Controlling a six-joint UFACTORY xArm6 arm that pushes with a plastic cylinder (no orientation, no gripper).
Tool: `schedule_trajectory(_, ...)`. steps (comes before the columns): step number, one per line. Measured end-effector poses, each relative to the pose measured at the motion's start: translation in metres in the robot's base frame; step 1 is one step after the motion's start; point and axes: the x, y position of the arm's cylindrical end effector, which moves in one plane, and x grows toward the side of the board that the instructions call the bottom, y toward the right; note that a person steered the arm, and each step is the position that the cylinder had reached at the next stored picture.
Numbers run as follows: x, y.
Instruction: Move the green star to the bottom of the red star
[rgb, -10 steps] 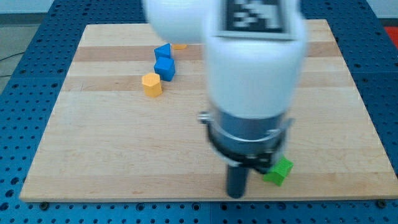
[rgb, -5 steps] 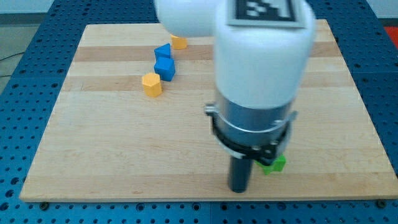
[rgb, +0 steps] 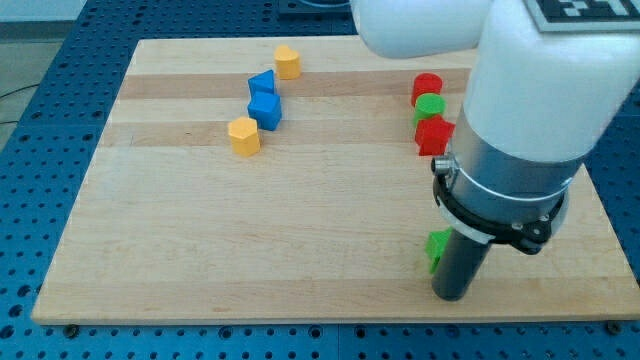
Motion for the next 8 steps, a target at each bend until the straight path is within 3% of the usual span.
schedule_trajectory(1, -0.026, 0.011)
schedule_trajectory(2, -0.079, 0.011)
schedule_trajectory(3, -0.093, 0.007)
schedule_trajectory(4, -0.089, -0.056)
schedule_trajectory(5, -0.109, -0.075)
schedule_trajectory(8, -0.132, -0.013)
